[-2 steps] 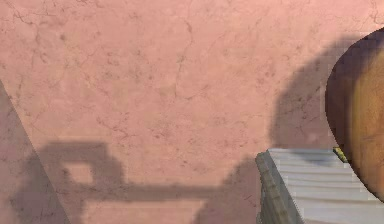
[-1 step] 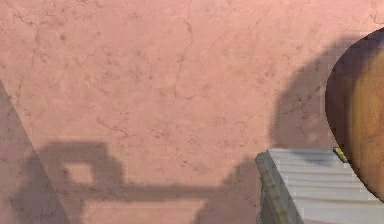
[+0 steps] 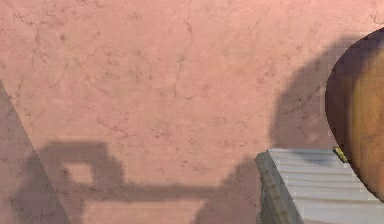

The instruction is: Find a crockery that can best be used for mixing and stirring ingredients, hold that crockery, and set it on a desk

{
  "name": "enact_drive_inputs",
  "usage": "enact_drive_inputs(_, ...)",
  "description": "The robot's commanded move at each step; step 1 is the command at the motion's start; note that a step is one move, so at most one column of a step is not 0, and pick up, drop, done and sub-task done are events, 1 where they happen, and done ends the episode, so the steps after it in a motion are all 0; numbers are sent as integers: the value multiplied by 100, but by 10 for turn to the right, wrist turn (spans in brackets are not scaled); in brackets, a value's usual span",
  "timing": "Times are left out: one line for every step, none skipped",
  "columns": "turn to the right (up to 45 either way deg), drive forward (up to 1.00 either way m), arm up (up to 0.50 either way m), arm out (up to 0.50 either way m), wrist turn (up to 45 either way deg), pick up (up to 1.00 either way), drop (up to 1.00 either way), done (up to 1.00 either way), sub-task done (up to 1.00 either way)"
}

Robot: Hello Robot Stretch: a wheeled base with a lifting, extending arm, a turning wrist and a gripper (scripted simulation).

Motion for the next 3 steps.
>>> enact_drive_inputs(0,0,0,0,0,0,100,0,0)
enact_drive_inputs(0,0,0,-10,0,0,0,0,0)
enact_drive_inputs(0,0,0,0,0,0,0,100,0)
